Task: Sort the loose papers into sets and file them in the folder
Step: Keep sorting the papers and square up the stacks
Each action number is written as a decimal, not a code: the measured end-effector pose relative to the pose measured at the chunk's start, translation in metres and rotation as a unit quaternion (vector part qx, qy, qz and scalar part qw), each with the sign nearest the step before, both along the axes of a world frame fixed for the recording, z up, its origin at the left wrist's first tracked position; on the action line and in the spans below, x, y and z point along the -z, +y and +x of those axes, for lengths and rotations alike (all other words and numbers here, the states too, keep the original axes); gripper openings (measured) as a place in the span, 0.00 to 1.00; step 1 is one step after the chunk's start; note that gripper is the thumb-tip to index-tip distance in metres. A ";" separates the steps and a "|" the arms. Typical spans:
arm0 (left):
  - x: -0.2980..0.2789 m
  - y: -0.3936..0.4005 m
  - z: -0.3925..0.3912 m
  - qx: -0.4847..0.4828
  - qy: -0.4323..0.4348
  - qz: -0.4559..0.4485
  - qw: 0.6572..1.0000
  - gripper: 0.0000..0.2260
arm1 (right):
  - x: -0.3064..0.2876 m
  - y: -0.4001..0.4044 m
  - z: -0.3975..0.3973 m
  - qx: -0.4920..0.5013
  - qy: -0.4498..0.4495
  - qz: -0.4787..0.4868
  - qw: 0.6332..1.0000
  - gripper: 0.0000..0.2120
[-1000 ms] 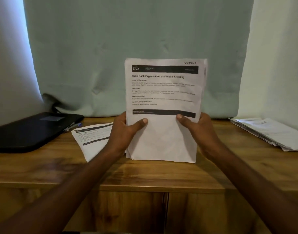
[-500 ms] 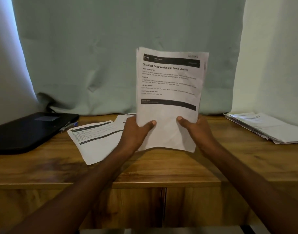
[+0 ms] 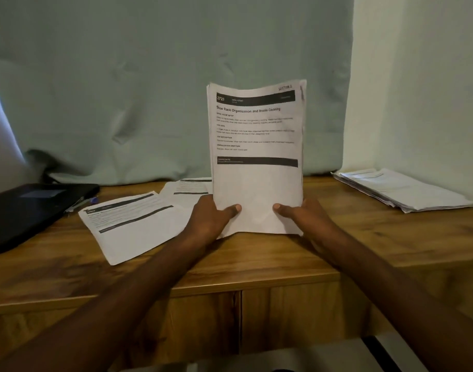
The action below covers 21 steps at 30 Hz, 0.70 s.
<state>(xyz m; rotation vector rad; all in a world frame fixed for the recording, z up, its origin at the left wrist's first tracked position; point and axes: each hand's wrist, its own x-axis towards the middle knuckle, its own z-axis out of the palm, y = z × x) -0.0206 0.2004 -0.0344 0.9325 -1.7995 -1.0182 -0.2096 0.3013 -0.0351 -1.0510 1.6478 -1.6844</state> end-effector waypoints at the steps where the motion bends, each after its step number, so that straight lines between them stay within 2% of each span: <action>1: -0.002 0.001 -0.007 0.013 0.008 -0.002 1.000 0.27 | -0.003 0.005 -0.007 0.012 -0.018 0.001 1.000 0.30; 4: -0.007 0.008 -0.037 0.082 0.041 0.027 0.995 0.24 | -0.011 0.022 -0.034 0.029 -0.105 -0.039 0.993 0.26; 6: -0.008 0.013 -0.064 0.122 0.072 0.071 0.987 0.24 | -0.015 0.036 -0.059 0.042 -0.131 -0.070 0.988 0.24; 8: -0.006 0.019 -0.099 0.161 0.104 0.112 0.975 0.25 | -0.018 0.053 -0.086 0.073 -0.118 -0.092 0.986 0.23; 12: -0.004 0.046 -0.179 0.218 0.132 0.163 0.953 0.25 | -0.020 0.092 -0.144 0.198 -0.052 -0.102 0.973 0.19; 15: -0.004 0.073 -0.240 0.247 0.138 0.180 0.942 0.22 | -0.028 0.123 -0.190 0.269 -0.021 -0.079 0.960 0.22; 21: -0.005 0.111 -0.353 0.253 0.126 0.175 0.943 0.19 | -0.039 0.176 -0.287 0.346 -0.051 -0.026 0.936 0.26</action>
